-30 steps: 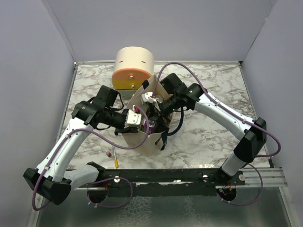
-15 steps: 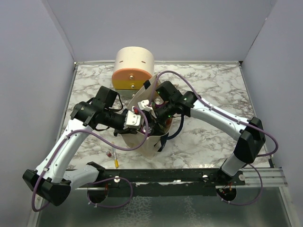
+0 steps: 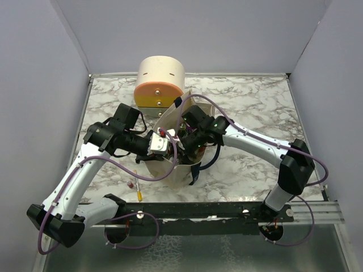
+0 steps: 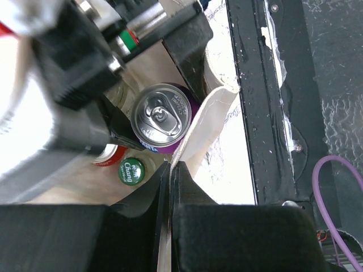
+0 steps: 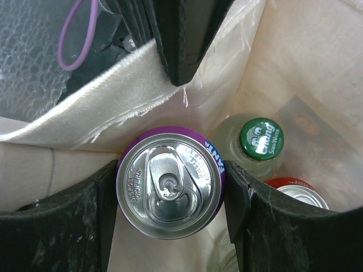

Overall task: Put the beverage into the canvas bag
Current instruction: Place the drink in the canvas bag.

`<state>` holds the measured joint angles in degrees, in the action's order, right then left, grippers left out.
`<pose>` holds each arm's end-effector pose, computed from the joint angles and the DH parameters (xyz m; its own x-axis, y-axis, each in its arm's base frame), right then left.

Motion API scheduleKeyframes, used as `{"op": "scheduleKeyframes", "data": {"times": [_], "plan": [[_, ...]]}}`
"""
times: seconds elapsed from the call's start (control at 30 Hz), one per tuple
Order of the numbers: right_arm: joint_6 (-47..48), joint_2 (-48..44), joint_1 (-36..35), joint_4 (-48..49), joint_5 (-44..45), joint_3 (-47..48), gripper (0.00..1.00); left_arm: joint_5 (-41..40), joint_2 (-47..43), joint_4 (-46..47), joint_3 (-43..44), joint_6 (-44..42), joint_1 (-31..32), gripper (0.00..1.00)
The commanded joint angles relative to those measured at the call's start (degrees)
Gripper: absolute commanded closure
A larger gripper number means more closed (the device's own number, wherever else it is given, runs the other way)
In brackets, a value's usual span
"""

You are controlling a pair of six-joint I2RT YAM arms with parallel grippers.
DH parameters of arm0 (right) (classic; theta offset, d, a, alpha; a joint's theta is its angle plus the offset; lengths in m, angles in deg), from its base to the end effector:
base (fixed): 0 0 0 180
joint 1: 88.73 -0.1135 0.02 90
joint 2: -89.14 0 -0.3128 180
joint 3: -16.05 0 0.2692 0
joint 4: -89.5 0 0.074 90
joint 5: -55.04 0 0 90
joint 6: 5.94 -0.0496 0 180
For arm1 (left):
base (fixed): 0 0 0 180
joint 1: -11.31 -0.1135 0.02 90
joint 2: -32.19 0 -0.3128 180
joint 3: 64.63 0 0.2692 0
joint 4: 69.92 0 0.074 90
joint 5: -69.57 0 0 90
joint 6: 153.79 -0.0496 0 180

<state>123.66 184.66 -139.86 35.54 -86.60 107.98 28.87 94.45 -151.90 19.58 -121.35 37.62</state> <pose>0.2050 0.3164 0.3196 0.0683 -0.5457 -0.8352 -0.9133 -0.3711 0.1678 0.1422 -0.1123 0.3989 0.1139 0.5576 -0.8222 0.9925 -0.1005 0.0693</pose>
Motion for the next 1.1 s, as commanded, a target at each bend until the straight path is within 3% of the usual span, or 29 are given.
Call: {"op": "scheduleKeyframes", "data": {"times": [0.0, 0.37, 0.63, 0.87, 1.07], "plan": [[-0.5, 1.5, -3.1, -1.4, -2.9, -3.0, 0.99, 3.2, -1.9, 2.1, 0.7, -0.8, -0.9, 1.0], [1.1, 3.4, -4.5, 0.5, 0.1, -5.2, 0.96, 3.7, -2.6, 2.0, 0.9, -0.3, -1.1, 1.0], [4.0, 3.8, -5.0, 0.1, 1.9, -7.3, 0.88, 3.8, -2.7, 2.2, 0.7, -0.4, -1.3, 1.0], [5.9, 4.0, -5.0, -0.3, 3.6, -8.4, 0.73, 3.8, -3.1, 2.3, 0.0, -0.2, -1.5, 1.0], [7.0, 5.6, -5.0, 0.0, 5.7, -8.3, 0.69, 3.9, -3.2, 2.9, -0.4, 0.4, -1.6, 1.0]]}}
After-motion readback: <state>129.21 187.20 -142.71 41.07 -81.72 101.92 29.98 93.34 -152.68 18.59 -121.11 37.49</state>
